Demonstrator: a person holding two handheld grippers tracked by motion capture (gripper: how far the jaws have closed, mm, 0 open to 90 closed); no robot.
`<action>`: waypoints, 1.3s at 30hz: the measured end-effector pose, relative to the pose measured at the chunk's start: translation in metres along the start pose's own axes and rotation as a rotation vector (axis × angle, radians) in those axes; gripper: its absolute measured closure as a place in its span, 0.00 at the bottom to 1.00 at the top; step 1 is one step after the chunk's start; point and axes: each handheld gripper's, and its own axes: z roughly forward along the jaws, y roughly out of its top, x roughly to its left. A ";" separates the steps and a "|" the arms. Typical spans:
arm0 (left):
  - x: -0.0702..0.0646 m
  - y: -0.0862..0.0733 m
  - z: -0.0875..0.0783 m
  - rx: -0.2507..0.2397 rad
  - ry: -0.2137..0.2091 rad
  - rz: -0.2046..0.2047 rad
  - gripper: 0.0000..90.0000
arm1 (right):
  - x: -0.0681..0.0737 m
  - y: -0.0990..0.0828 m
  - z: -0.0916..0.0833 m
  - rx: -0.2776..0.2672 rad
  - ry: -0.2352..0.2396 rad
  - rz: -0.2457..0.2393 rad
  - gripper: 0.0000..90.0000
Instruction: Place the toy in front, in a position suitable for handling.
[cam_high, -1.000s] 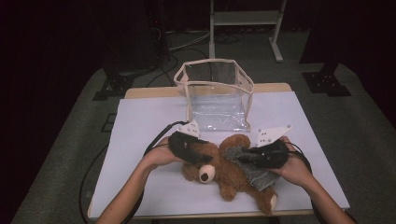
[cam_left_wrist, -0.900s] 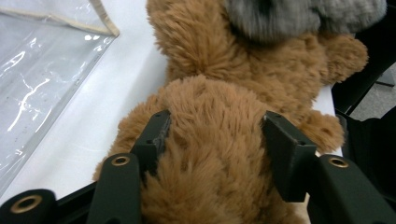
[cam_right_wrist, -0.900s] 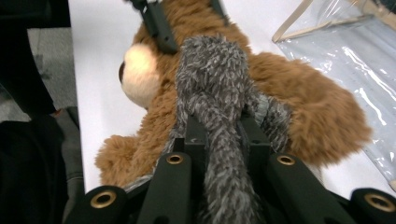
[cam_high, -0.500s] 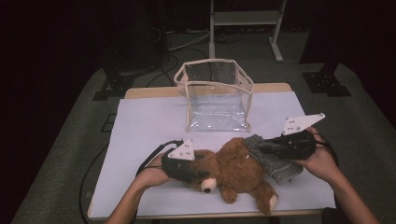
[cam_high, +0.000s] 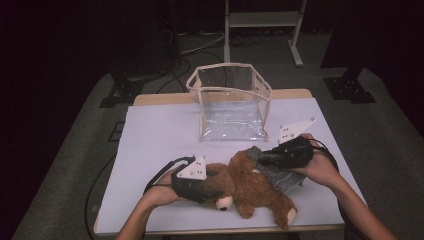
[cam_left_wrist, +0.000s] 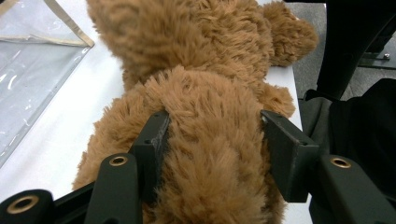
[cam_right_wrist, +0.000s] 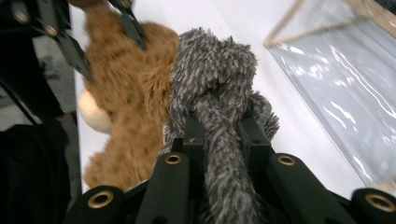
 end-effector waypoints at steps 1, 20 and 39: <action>0.000 0.000 0.000 0.002 0.000 0.002 0.50 | 0.002 0.002 0.001 -0.008 0.015 0.000 0.84; 0.003 0.001 0.002 -0.007 -0.003 -0.007 0.50 | 0.001 -0.022 -0.048 0.005 -0.069 0.006 0.84; 0.004 0.000 0.002 -0.013 -0.003 -0.008 0.50 | 0.014 0.055 0.027 0.092 0.052 -0.155 0.84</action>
